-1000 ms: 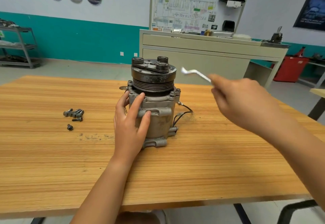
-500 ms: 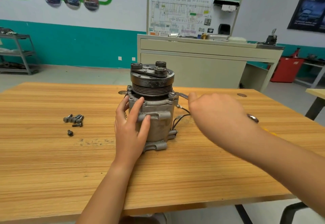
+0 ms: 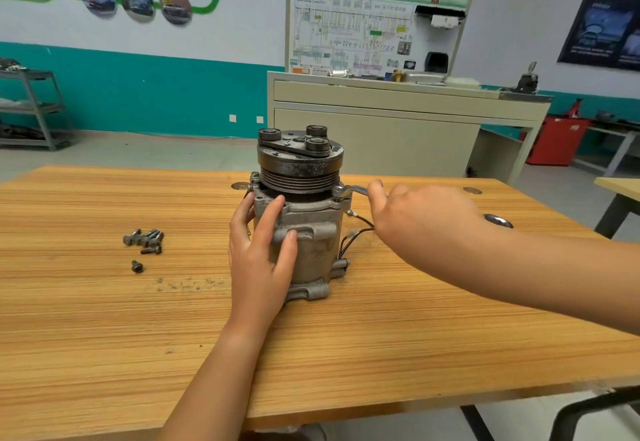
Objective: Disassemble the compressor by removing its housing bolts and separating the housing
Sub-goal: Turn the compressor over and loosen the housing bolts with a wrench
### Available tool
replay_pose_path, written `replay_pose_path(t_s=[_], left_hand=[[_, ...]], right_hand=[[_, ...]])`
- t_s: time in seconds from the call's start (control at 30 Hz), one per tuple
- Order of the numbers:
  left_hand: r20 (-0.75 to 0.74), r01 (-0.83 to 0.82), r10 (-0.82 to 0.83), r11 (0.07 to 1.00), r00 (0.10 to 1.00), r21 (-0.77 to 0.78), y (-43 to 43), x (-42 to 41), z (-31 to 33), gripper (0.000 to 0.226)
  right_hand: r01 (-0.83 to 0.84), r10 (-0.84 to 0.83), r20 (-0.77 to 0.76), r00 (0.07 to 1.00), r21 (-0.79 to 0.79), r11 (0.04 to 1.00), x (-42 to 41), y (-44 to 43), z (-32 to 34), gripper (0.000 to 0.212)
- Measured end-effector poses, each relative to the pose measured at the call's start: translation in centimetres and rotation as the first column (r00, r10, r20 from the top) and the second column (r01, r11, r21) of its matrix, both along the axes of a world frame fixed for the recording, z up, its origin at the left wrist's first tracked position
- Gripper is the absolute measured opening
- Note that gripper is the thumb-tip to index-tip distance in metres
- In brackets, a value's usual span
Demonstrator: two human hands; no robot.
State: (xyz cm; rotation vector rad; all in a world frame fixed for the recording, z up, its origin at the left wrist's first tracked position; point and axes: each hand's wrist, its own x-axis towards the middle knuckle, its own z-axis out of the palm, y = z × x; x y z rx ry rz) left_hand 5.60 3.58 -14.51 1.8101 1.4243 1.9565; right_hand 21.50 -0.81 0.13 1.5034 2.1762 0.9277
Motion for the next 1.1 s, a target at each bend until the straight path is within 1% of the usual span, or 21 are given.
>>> replay_pose_path(t_s=[0.07,0.17,0.3,0.4,0.6,0.8,0.9,1.0,1.1], left_hand=[[0.005,-0.001,0.001,1.0,1.0,0.003,0.0,0.0,0.0,0.043],[0.009,0.004,-0.004,1.0,1.0,-0.003,-0.1,0.1,0.1,0.043],[0.008,0.001,-0.001,1.0,1.0,-0.009,-0.1,0.2,0.2,0.043],[0.024,0.004,-0.004,1.0,1.0,-0.005,-0.1,0.2,0.2,0.043],[0.031,0.026,-0.026,1.0,0.999,0.0,-0.2,0.3,0.3,0.044],[0.026,0.031,-0.031,0.999,0.999,-0.005,-0.3,0.2,0.3,0.044],[0.028,0.032,-0.032,0.999,0.999,-0.005,-0.2,0.2,0.4,0.044],[0.027,0.031,-0.031,0.999,0.999,-0.007,-0.2,0.2,0.3,0.044],[0.031,0.026,-0.026,1.0,0.999,-0.001,-0.2,0.2,0.3,0.044]], right_hand=[[-0.036,0.035,0.027,0.999,0.045,0.998,0.7,0.1,-0.8,0.066],[-0.085,0.082,0.043,0.996,0.073,0.994,1.4,0.3,-1.4,0.068],[-0.127,0.123,0.049,0.991,0.088,0.988,1.1,0.4,-1.6,0.067],[-0.155,0.149,0.081,0.986,0.08,0.985,0.5,0.2,-1.8,0.063],[-0.153,0.141,0.124,0.982,0.093,0.984,0.0,0.3,-1.9,0.063],[-0.129,0.126,0.042,0.991,0.088,0.988,2.2,1.1,-0.6,0.072],[-0.104,0.103,0.017,0.995,0.09,0.991,1.7,1.2,-0.7,0.075],[-0.088,0.091,-0.039,0.995,0.059,0.994,1.1,1.4,-0.4,0.074],[-0.105,0.106,-0.029,0.994,0.051,0.993,1.1,1.5,0.1,0.073]])
